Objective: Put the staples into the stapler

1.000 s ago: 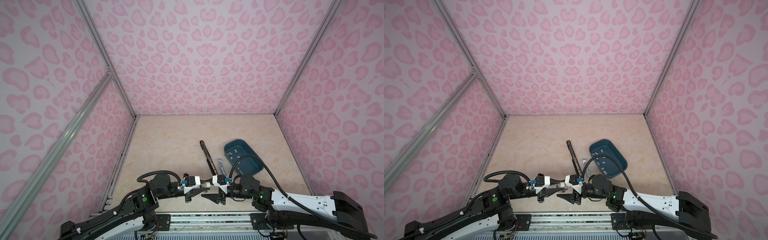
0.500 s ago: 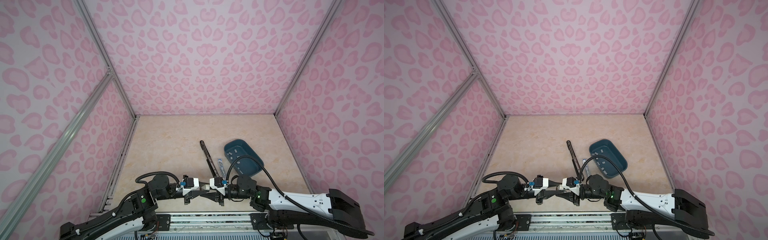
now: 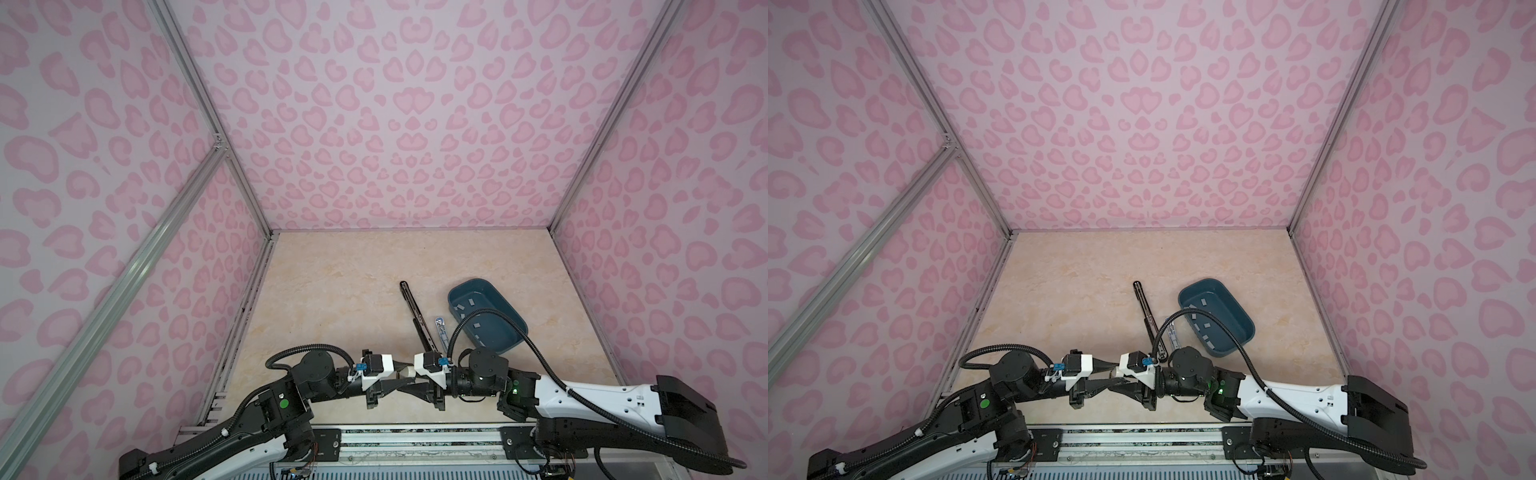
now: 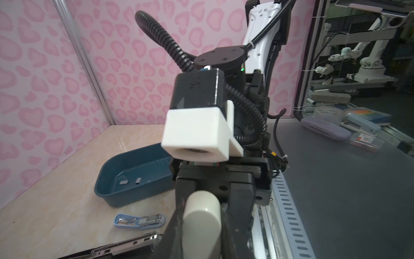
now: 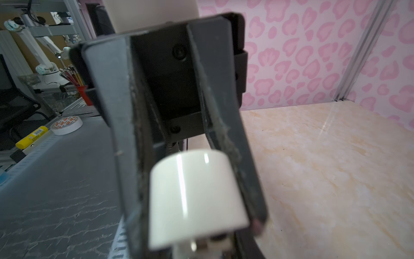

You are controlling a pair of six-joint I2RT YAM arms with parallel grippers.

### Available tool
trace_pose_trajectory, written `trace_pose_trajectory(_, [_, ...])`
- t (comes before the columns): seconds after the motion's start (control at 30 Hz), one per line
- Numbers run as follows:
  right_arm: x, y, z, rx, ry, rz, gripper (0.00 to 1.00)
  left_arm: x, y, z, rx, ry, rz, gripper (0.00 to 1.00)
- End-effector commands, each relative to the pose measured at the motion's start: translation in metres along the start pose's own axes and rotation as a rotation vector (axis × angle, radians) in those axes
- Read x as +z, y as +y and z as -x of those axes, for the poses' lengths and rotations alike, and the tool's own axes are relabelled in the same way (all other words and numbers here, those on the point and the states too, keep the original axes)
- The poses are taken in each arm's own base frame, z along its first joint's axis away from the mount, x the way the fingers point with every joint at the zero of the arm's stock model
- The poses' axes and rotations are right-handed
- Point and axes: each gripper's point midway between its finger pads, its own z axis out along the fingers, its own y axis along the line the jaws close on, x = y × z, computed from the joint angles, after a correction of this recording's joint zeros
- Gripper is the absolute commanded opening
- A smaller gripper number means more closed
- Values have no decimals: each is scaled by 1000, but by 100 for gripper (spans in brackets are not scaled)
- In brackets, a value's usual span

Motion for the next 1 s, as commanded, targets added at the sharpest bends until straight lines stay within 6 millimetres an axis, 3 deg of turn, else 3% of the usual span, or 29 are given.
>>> trace_pose_trajectory(0.0, [3,-28,-19,152,78,-158,16,-4,21,2,-21,12,126,61])
trace_pose_trajectory(0.17, [7,-54,-52,304,203,-330,12,-36,77,-10,-165,42,504,76])
trace_pose_trajectory(0.27, [5,-74,-78,390,291,-470,11,-75,111,-29,-270,63,795,87])
trace_pose_trajectory(0.37, [6,-90,-99,440,368,-590,11,-113,127,-53,-318,105,1016,89])
trace_pose_trajectory(0.5, [7,-116,-125,461,487,-774,9,-153,138,-78,-337,153,1246,91])
trace_pose_trajectory(0.67, [20,-136,-155,515,576,-829,9,-184,140,-102,-420,154,1434,99])
trace_pose_trajectory(0.87, [24,-159,-175,527,640,-896,9,-196,135,-131,-477,122,1498,98])
trace_pose_trajectory(0.97, [27,-164,-175,521,651,-907,9,-197,133,-129,-494,114,1475,97])
